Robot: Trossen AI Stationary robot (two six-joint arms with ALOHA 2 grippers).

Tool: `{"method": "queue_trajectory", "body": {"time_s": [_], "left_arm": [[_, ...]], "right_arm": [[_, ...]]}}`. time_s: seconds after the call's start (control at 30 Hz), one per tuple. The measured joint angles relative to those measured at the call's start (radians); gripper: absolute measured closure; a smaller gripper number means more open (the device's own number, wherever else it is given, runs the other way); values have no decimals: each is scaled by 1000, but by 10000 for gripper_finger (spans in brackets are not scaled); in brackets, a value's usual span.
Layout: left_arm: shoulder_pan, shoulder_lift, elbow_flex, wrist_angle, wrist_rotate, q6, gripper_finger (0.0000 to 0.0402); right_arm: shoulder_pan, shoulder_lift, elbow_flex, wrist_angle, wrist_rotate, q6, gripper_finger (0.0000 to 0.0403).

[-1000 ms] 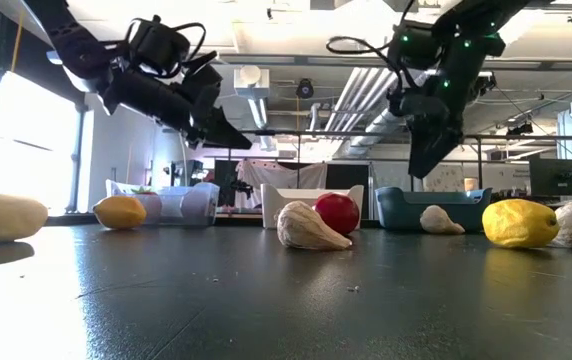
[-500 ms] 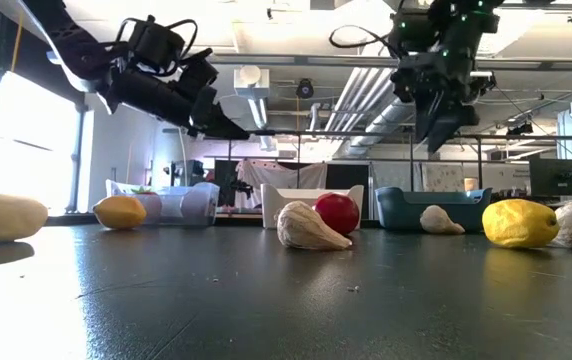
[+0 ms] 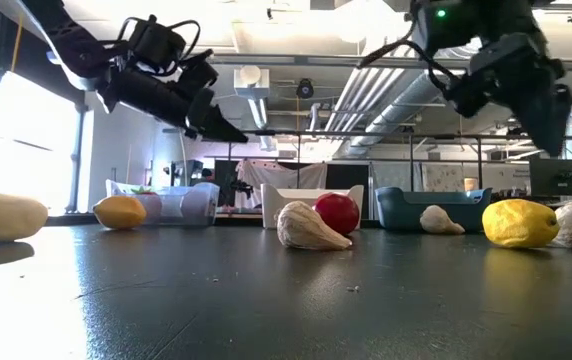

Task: Sort produce into baskets
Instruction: Put the garlic into the white bin

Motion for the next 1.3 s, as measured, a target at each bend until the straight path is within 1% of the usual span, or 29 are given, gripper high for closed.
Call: {"method": "queue_trajectory", "body": {"time_s": [0.07, 0.13, 0.27, 0.37, 0.5, 0.57, 0.63, 0.8, 0.93, 1.17, 1.3], "left_arm": [[0, -10, 0, 3, 1, -7, 401], [0, -14, 0, -11, 1, -7, 401], [-4, -16, 0, 6, 3, -23, 401], [-19, -16, 0, 10, 22, -8, 401], [-55, -16, 0, 7, 93, 66, 401], [-70, -16, 0, 16, 95, 106, 401], [-79, -16, 0, 44, 91, 112, 401], [-82, -16, 0, 96, 91, 100, 401], [-82, -16, 0, 98, 91, 88, 401], [-82, -16, 0, 97, 100, 57, 401], [-82, -16, 0, 96, 100, 25, 401]], "right_arm": [[40, 0, -26, 31, -39, 49, 215], [70, 0, -52, 77, -46, 76, 215], [85, 0, -97, 156, -57, 124, 215], [89, 0, -121, 192, 1, 128, 215], [97, 1, -153, 219, 92, 94, 215], [104, 1, -167, 217, 121, 74, 215], [117, 1, -182, 219, 142, 76, 215], [157, 1, -246, 301, 153, 96, 215], [181, 1, -293, 377, 127, 110, 215], [200, 1, -312, 343, 131, 118, 215], [211, 1, -313, 337, 140, 117, 233]]}}
